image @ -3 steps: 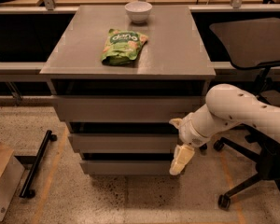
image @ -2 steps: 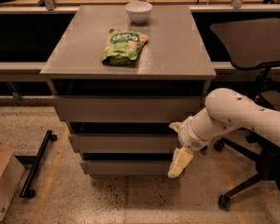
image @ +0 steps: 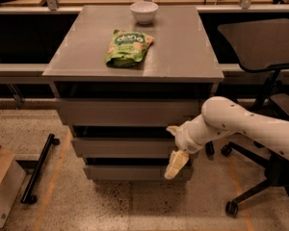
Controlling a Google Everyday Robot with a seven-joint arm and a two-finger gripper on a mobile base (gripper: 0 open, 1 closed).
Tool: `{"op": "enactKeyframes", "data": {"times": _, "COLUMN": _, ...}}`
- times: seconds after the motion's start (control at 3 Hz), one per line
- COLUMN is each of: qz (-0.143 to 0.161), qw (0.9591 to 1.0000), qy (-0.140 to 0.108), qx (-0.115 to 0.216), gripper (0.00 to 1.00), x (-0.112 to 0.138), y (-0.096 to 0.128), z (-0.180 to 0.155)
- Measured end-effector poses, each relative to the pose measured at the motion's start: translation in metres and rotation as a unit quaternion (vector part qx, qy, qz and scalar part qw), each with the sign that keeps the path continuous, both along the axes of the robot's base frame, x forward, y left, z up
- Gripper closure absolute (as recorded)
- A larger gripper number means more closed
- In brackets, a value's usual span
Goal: Open middle drawer
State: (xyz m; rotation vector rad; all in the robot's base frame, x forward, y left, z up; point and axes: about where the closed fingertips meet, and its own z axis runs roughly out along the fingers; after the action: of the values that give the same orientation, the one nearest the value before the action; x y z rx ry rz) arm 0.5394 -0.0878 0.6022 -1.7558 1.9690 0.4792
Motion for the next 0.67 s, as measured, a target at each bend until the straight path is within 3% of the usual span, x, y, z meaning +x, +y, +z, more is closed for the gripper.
{"op": "enactKeyframes", "data": {"times": 0.67, "qz": -0.009, "qw": 0.9997, "qy": 0.004, "qx": 0.022, "gripper": 0.0, "x": 0.032, "y": 0.006, "z": -0.051}}
